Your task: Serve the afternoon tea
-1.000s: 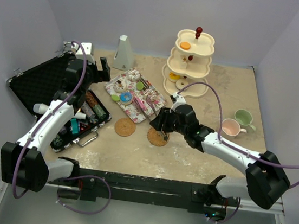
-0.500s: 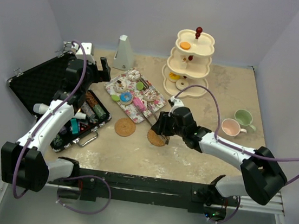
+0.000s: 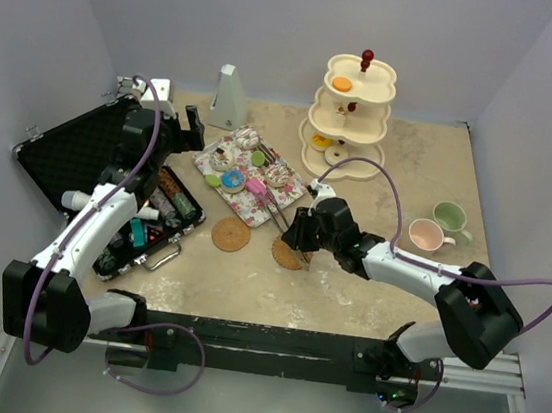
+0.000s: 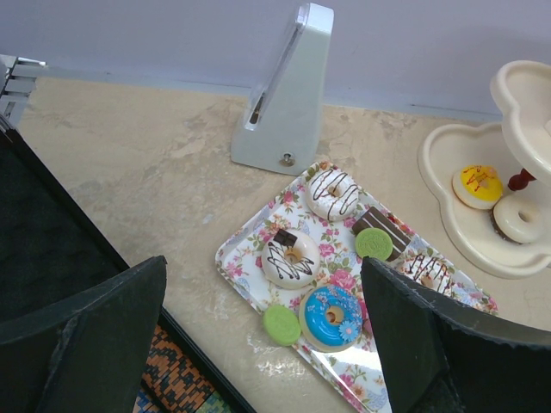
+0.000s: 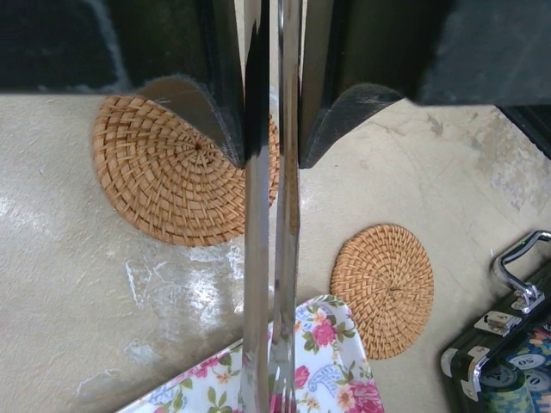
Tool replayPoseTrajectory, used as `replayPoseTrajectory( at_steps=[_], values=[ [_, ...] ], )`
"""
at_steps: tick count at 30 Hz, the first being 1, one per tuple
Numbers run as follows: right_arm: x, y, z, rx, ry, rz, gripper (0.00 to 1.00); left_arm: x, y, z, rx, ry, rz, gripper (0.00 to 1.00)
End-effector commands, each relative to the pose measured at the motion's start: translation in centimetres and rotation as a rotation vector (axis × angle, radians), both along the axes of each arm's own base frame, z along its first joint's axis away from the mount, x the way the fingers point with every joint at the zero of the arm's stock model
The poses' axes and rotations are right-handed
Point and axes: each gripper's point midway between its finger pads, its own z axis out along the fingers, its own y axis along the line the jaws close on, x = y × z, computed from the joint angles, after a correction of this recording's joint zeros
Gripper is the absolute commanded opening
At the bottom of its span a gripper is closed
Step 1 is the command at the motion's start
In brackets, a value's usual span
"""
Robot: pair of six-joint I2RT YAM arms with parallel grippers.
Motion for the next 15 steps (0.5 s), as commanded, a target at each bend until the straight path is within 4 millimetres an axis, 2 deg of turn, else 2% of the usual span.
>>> replayPoseTrajectory(
  at_steps=[1, 7, 10, 15],
  values=[
    [1.5, 0.7, 2.2, 0.04, -0.08, -0.009, 0.26, 0.4, -0.6, 1.7, -0.023, -0.05, -0.015, 1.0],
    [1.9, 0.8, 5.0, 0.074, -0.112, -0.029, 0.16, 0.3, -0.6, 1.8, -0.025, -0.051, -0.016, 1.0],
    [2.7, 0.8, 8.1, 0.101, -0.153, -0.057, 0.16, 0.3, -0.6, 1.9, -0.025, -0.054, -0.016, 1.0],
    [4.5, -0.4, 14.3, 0.131, -0.265, -0.15, 0.16, 0.3, -0.6, 1.9, -0.026, -0.054, -0.018, 1.0]
  ],
)
